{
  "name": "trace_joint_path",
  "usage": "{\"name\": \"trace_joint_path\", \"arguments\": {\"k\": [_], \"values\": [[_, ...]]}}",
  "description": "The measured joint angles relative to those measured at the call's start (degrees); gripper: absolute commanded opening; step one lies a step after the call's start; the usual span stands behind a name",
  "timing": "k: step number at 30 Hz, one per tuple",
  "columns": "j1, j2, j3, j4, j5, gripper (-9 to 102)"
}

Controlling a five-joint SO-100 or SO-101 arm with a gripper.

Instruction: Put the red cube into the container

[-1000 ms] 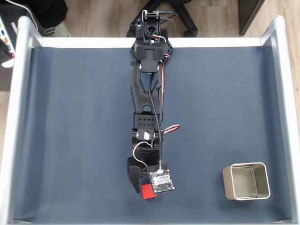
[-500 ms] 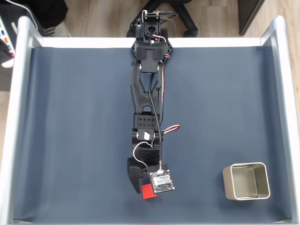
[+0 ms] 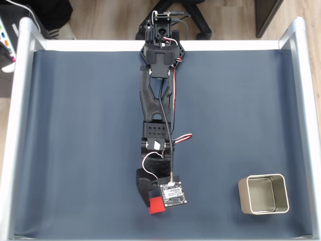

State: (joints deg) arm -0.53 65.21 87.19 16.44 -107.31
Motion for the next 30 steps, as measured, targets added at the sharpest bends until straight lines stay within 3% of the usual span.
{"name": "trace_joint_path", "arguments": {"k": [12,22,30], "values": [[-0.1,2.8,2.1,1.0,7.0,2],[-4.9,12.9,2.6,8.9,11.7,0],[-14.3,18.9,1.6,16.2,13.9,0]]}}
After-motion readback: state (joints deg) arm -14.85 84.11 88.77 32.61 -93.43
